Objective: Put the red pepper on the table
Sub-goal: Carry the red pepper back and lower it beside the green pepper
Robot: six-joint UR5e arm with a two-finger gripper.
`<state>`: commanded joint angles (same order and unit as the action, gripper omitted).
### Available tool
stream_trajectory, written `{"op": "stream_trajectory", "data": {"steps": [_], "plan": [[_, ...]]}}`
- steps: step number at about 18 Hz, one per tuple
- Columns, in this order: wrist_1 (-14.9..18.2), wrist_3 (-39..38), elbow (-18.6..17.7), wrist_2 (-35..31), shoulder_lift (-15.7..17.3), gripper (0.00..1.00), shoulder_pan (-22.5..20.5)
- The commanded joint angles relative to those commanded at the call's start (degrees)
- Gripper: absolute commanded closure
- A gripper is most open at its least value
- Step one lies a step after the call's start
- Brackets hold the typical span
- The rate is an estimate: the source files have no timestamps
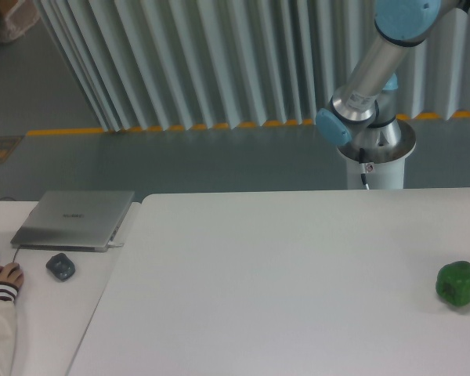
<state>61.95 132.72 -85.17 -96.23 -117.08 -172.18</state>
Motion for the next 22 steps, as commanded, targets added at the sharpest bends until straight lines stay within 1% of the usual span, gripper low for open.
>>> {"op": "stream_trajectory", "data": {"steps": [3, 4, 6, 7, 10, 12, 14, 16, 17, 19, 22], "plan": [[6.4, -0.3, 2.3, 0.6, 1.6, 1.00, 0.4], [7.9, -0.4, 2.8, 1.0, 1.8, 1.00, 0.6], [9.1, -1.2, 3.3, 1.5, 3.3, 1.00, 1.3], [10.6, -2.5, 3.6, 2.4, 4.1, 1.00, 1.6], [18.2, -8.1, 5.5, 7.7, 5.6, 1.00, 2.5], [21.6, -14.7, 5.0, 9.1, 7.7, 1.00, 5.3], [21.9, -18.8, 4.1, 9.1, 8.8, 1.00, 7.5], [22.9, -22.0, 3.8, 9.1, 9.8, 1.00, 9.3], [23.0, -23.5, 3.3, 9.2, 10.5, 1.00, 10.0], [23.0, -29.0, 1.7, 9.7, 12.0, 1.00, 13.2], [22.9, -35.1, 0.1, 10.5, 13.3, 1.00, 16.6]]}}
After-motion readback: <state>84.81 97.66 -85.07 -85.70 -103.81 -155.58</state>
